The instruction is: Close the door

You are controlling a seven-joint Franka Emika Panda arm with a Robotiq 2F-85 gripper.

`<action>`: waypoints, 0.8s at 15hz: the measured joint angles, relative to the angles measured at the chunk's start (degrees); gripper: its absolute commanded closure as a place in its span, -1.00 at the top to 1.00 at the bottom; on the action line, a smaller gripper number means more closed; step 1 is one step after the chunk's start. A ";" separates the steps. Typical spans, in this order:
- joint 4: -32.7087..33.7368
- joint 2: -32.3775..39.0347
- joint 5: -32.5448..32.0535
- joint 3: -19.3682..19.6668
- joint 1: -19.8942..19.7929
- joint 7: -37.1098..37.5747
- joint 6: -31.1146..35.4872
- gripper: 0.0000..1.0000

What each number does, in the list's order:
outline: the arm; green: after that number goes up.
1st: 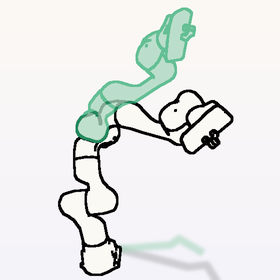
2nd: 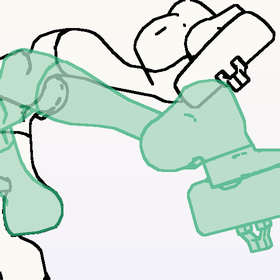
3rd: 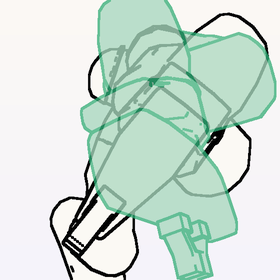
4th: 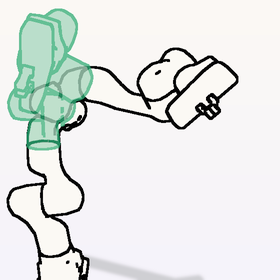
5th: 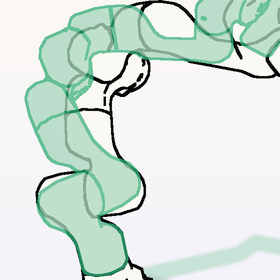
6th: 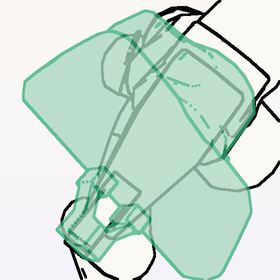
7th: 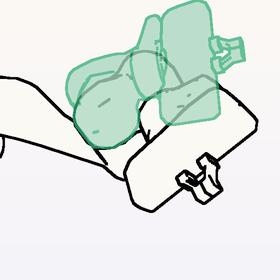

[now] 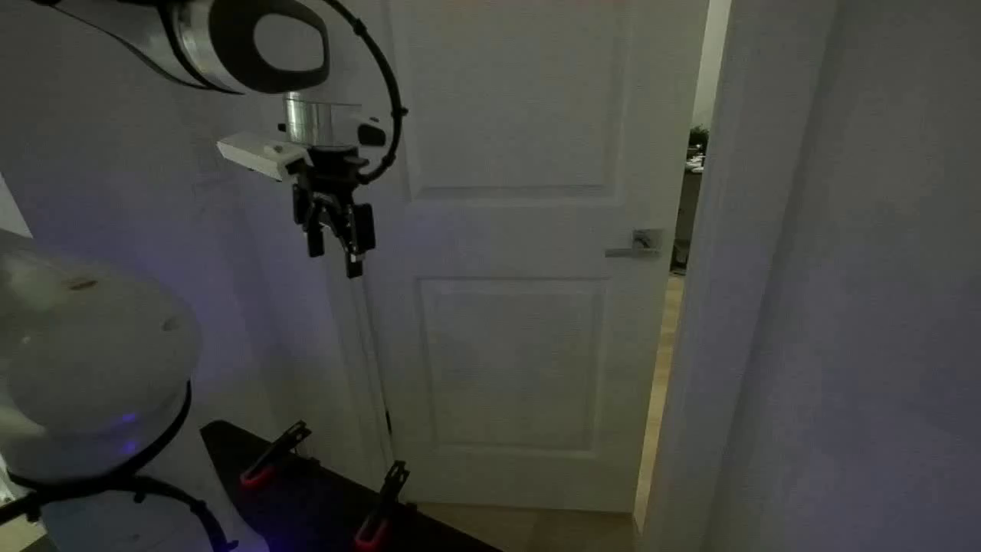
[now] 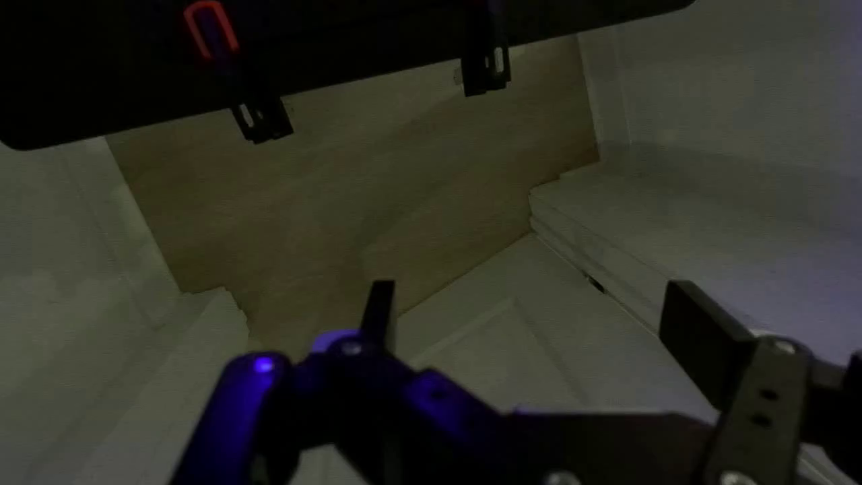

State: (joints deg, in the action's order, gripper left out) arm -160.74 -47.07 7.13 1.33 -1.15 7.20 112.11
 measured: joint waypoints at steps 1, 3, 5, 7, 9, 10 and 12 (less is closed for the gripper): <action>-0.01 0.01 0.00 0.00 0.00 0.00 -0.01 1.00; -0.01 0.04 0.00 0.00 0.00 0.00 -0.01 1.00; -0.01 0.05 0.00 0.00 0.00 0.00 -0.01 1.00; -0.01 0.05 0.00 0.00 0.00 0.00 -0.01 1.00; -0.01 0.31 -0.16 -0.19 -0.14 0.02 0.77 1.00; -0.04 1.00 -0.37 -0.59 -0.42 0.08 2.68 1.00; -0.07 4.17 -1.54 -1.99 -1.09 0.92 9.61 1.00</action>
State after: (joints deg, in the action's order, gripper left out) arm -160.81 -42.90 5.60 -0.66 -2.24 8.12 121.72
